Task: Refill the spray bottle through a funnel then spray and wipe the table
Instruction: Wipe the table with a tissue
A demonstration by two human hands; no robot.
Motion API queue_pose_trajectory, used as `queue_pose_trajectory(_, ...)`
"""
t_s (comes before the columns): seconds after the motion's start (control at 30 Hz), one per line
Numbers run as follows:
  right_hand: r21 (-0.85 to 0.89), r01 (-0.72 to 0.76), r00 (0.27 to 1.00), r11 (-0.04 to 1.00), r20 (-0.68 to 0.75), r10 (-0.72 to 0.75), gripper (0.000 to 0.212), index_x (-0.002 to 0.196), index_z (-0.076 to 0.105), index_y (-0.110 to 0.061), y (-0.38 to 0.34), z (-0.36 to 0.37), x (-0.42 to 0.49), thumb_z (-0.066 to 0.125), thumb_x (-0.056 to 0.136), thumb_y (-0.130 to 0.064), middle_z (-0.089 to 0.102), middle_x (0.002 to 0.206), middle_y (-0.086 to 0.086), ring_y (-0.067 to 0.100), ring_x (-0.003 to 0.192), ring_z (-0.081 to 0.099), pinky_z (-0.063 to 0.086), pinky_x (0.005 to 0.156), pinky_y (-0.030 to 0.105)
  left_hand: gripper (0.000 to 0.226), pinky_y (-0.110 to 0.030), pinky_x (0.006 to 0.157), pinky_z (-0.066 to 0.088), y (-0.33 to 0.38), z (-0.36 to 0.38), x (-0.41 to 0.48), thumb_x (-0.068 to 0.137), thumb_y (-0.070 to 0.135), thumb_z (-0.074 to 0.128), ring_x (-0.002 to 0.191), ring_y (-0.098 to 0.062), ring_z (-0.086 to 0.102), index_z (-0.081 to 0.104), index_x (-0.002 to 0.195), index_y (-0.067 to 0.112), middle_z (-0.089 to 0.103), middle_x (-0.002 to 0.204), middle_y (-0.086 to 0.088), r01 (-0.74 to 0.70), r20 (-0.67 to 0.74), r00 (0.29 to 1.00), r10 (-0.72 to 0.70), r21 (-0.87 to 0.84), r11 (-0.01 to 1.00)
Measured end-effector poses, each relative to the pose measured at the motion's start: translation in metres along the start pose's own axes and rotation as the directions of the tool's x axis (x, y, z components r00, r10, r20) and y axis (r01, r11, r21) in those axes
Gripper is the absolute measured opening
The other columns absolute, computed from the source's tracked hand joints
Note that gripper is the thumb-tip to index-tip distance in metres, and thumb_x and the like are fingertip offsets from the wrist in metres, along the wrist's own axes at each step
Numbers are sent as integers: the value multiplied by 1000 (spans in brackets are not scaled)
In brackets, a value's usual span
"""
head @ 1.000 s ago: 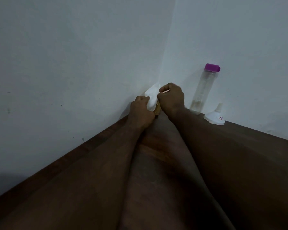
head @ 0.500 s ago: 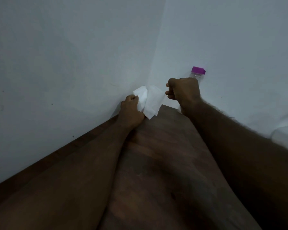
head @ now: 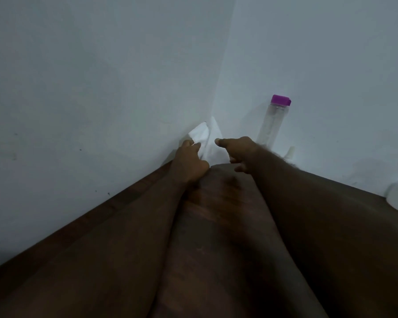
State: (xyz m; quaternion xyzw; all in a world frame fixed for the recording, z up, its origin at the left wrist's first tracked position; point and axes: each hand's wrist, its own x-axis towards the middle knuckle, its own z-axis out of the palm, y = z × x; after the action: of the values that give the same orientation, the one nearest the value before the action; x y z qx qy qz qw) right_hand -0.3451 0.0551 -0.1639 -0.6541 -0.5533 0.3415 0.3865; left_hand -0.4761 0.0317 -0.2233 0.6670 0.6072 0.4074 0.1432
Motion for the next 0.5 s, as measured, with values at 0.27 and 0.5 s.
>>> queue_pose_trajectory(0.27,-92,97,992,991,-68,-104,22,90,61,-3,6,10,20,68,92,-24,61,88,14,26,82,56,49,71,36,58,-35,107,32,-2,0,2,87,15,58,132,-30,37,41,141,3,33,147,-14,-29,-4,1000,29,1,1000)
queue_pose_trajectory(0.5,367,142,989,919,-14,-148,3,90,65,-6,-43,6,2,67,89,-8,66,92,13,22,73,63,54,55,28,53,-35,104,35,-1,-1,-1,89,13,57,129,-33,41,42,139,0,37,143,-18,-52,-6,999,52,-8,999)
